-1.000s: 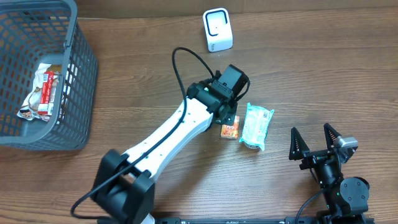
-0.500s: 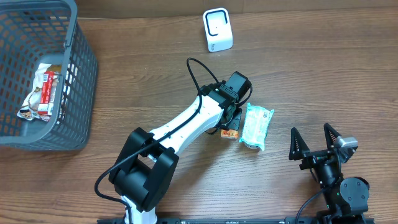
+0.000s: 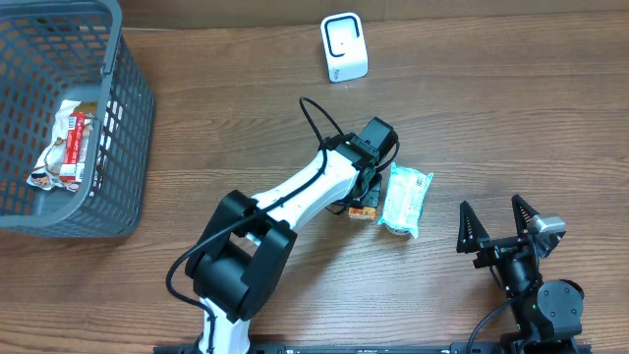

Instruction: Scan the item barcode

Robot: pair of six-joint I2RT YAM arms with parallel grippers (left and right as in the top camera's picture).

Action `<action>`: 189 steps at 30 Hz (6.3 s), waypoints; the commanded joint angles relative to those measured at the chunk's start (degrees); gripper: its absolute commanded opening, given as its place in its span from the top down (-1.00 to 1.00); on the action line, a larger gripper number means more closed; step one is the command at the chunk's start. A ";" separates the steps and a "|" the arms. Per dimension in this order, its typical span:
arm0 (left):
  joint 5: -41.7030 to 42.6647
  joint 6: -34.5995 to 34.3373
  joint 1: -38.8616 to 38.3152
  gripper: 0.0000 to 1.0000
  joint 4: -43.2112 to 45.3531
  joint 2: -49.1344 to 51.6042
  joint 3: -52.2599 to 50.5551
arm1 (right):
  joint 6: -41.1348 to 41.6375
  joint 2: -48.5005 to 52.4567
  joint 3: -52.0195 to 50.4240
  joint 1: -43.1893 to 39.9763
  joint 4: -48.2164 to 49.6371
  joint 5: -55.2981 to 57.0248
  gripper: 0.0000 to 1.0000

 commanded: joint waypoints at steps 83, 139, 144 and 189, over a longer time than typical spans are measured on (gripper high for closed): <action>0.33 4.70 23.39 0.91 2.01 1.25 -13.27 | 0.20 -0.09 -0.59 -0.26 0.15 0.35 -1.00; -17.97 -8.00 5.86 0.31 -0.22 -5.55 -8.44 | 0.20 -0.09 -0.59 -0.26 0.15 0.35 -1.00; -16.57 -7.80 5.57 0.36 0.90 -5.40 -8.48 | 0.20 -0.09 -0.59 -0.26 0.15 0.35 -1.00; 24.65 8.33 15.37 0.91 4.94 -8.22 -2.08 | 0.20 -0.09 -0.59 -0.26 0.15 0.35 -1.00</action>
